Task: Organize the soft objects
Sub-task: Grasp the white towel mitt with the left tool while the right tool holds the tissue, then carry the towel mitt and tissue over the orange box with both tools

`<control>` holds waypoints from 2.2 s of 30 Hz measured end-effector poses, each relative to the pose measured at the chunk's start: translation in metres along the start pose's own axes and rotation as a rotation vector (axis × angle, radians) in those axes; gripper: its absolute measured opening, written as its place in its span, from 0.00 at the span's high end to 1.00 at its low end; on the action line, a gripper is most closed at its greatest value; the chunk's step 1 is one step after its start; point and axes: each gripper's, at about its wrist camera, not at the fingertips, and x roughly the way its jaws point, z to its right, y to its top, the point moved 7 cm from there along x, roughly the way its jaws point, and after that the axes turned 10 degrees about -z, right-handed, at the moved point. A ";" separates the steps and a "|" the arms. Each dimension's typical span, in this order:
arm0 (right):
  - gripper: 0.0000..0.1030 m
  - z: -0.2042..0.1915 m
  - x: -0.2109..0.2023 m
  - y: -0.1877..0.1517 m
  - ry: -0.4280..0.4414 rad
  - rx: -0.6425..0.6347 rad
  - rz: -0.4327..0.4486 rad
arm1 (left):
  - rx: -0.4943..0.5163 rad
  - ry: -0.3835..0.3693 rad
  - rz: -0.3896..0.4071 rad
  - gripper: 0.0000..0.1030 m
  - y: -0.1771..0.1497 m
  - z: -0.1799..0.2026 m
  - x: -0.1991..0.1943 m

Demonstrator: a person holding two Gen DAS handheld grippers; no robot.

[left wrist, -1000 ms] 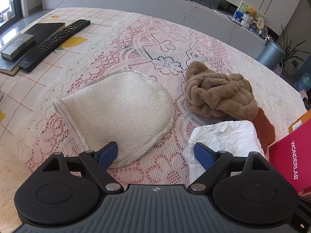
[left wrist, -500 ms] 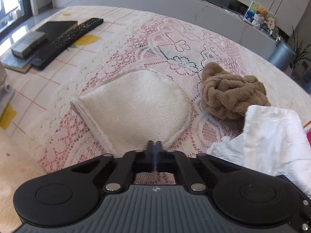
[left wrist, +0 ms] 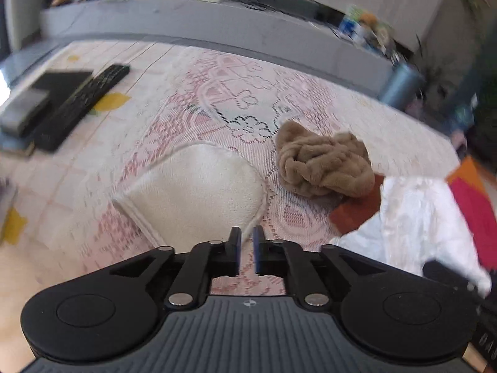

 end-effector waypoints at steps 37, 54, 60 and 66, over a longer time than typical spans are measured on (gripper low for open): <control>0.87 0.009 0.005 -0.003 0.056 0.014 0.023 | 0.186 0.131 -0.053 0.86 0.027 -0.028 0.012; 0.88 0.041 -0.105 0.009 -0.001 0.009 0.215 | 0.253 -0.156 0.107 0.86 -0.001 0.108 -0.095; 0.88 0.086 -0.152 0.003 -0.075 0.025 0.260 | 0.309 -0.285 0.140 0.86 -0.005 0.174 -0.113; 0.88 0.160 -0.196 -0.004 -0.185 0.067 0.260 | 0.386 -0.406 0.101 0.86 -0.009 0.252 -0.102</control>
